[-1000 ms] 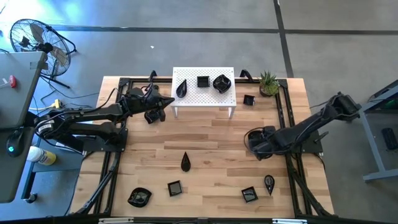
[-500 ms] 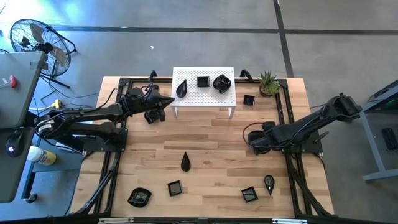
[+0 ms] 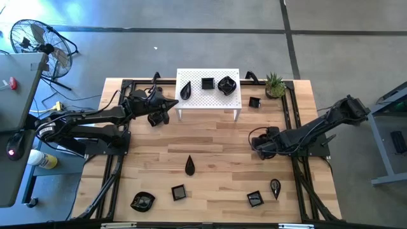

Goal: Pick & Place Mini shaped plates
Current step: Stack the leaf shaped bowl on top of the leaf shaped bowls on the shelf

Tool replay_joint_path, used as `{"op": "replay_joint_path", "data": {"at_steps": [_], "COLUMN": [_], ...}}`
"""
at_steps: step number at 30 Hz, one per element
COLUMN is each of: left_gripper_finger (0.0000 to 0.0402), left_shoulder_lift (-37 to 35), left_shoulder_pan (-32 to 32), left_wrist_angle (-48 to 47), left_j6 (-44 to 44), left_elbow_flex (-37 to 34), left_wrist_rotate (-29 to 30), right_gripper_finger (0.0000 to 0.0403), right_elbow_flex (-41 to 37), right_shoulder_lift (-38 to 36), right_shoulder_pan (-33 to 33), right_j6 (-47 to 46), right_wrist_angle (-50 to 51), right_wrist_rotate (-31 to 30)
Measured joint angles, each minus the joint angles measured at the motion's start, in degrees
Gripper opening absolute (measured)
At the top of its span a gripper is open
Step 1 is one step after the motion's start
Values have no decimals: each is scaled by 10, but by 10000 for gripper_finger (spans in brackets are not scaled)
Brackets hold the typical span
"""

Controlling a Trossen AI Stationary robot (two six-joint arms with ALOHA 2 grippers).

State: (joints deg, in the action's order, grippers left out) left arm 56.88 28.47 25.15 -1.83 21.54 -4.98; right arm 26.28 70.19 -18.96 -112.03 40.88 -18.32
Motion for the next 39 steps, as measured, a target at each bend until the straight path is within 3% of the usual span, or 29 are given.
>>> {"op": "replay_joint_path", "data": {"at_steps": [9,15,21,29,33,39], "left_gripper_finger": [1,1,1,1,1,1], "left_shoulder_lift": [0,0,0,0,0,0], "left_shoulder_pan": [0,0,0,0,0,0], "left_wrist_angle": [0,0,0,0,0,0], "left_j6": [0,0,0,0,0,0], "left_elbow_flex": [0,0,0,0,0,0], "left_wrist_rotate": [0,0,0,0,0,0], "right_gripper_finger": [95,75,100,136,105,13], "right_elbow_flex": [10,10,10,10,10,10], "right_shoulder_lift": [0,-5,-44,-91,-75,-35], "right_shoulder_pan": [2,2,2,17,63,117], "right_j6": [54,54,32,101,191,327], "right_wrist_angle": [-1,31,98,97,62,-25], "right_wrist_rotate": [-41,-3,37,-38,-38,17]}}
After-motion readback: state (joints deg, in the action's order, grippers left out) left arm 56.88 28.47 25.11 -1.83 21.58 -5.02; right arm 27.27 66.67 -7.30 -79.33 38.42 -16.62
